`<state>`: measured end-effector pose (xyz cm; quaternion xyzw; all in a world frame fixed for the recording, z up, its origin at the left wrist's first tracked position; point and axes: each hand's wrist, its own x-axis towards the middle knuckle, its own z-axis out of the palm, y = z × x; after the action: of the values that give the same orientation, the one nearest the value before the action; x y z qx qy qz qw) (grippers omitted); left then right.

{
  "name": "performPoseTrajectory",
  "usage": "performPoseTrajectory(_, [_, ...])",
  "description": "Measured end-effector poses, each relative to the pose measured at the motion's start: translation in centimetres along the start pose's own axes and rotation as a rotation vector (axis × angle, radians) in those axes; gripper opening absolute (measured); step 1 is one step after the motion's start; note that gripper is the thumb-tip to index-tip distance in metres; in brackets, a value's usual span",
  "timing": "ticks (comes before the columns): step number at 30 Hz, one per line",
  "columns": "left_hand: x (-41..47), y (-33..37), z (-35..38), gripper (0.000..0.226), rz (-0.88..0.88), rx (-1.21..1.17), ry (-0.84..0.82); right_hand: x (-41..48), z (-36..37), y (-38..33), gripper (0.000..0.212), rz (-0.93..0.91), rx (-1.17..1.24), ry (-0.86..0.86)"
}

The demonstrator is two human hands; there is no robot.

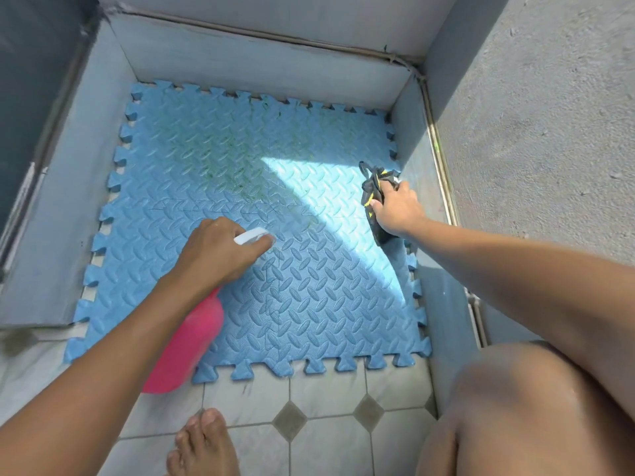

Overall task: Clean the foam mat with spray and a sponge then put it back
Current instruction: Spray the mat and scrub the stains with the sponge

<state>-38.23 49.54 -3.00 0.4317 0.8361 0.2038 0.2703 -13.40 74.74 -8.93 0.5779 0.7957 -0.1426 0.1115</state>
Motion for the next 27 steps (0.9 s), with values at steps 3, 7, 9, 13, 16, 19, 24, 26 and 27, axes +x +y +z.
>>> performPoseTrajectory(3, [0.1,0.2,-0.1,0.065,0.032,0.022,0.049,0.3,-0.1,0.9,0.053,-0.028,-0.017,-0.011])
performPoseTrajectory(7, [0.4,0.3,-0.2,0.065,0.038,0.018,0.003,0.7,0.0,0.6,0.047,-0.031,-0.023,0.006])
performPoseTrajectory(9, [0.4,0.6,-0.8,0.067,0.026,0.020,0.059,0.7,0.0,0.5,0.047,-0.020,-0.007,0.021])
performPoseTrajectory(13, [0.4,1.0,-2.3,0.067,0.081,0.070,0.190,0.4,0.5,-0.6,0.046,0.016,0.055,0.084])
performPoseTrajectory(16, [1.0,1.5,-3.4,0.064,0.113,0.047,0.255,-1.8,1.2,-4.8,0.036,-0.259,0.070,0.103])
performPoseTrajectory(19, [1.7,1.8,-4.3,0.063,0.141,0.026,0.303,-6.2,3.5,-10.3,0.033,-0.725,0.058,-0.021])
performPoseTrajectory(24, [2.2,1.5,-4.3,0.060,0.181,-0.011,0.330,-6.7,4.7,-12.3,0.037,-1.040,0.000,-0.100])
performPoseTrajectory(26, [2.3,1.0,-4.0,0.057,0.206,-0.036,0.333,-3.2,3.1,-10.3,0.035,-0.786,0.049,-0.013])
performPoseTrajectory(27, [2.4,0.8,-3.9,0.055,0.216,-0.042,0.333,-1.0,2.2,-8.5,0.034,-0.624,0.065,0.058])
